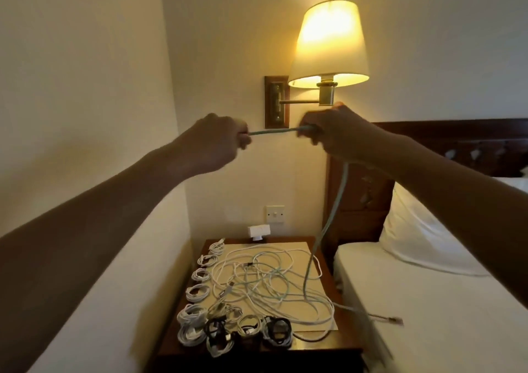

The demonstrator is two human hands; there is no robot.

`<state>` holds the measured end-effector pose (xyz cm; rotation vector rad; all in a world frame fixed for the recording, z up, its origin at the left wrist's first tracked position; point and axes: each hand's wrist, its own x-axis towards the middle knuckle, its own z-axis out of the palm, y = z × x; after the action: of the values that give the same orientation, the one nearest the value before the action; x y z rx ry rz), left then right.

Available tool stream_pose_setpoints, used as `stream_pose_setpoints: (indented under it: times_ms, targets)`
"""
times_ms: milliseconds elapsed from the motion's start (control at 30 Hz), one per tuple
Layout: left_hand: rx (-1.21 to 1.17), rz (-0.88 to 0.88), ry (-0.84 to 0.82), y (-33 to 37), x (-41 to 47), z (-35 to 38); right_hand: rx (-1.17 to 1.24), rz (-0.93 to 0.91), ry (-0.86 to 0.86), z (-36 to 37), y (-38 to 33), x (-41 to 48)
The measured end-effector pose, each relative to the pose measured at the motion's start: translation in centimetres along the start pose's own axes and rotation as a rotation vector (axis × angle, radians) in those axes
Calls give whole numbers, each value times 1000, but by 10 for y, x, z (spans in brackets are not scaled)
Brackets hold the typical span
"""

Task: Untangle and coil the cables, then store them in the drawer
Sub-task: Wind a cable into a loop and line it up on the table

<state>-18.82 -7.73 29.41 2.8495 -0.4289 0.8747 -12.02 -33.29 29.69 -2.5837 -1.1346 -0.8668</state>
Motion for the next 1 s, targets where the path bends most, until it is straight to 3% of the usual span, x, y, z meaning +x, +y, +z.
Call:
stream_pose_setpoints:
  times_ms: [100, 200, 300, 400, 467, 500, 600, 667, 767, 867, 1000]
  targets:
    - [152, -177, 20, -64, -23, 3, -30, 198, -30, -1, 65, -41]
    - [95, -398, -22, -115, -64, 20, 77, 475, -49, 8, 110, -101]
    - [59, -610, -79, -144, -83, 45, 104, 627, -157, 38, 125, -148]
    - [-3, -611, -200, -115, -77, 58, 179, 685, -552, 55, 104, -166]
    - [-254, -500, -310, -68, -68, 57, 200, 629, -818, 54, 75, -156]
    - [-372, -432, -316, -46, -63, 56, 240, 580, -846, 52, 58, -146]
    - [-505, -202, -309, 24, -50, 50, 512, 421, -632, 52, -3, -111]
    - [-453, -56, -275, 53, -46, 47, 774, 342, -513, 59, -35, -96]
    - [-302, 63, -141, 44, -51, 49, 1052, 394, -386, 71, -51, -94]
    - [-147, 65, -115, -3, -73, 67, 982, 463, -308, 92, -22, -117]
    - [-26, -161, -179, -81, -109, 102, 466, 523, -278, 134, 34, -176]
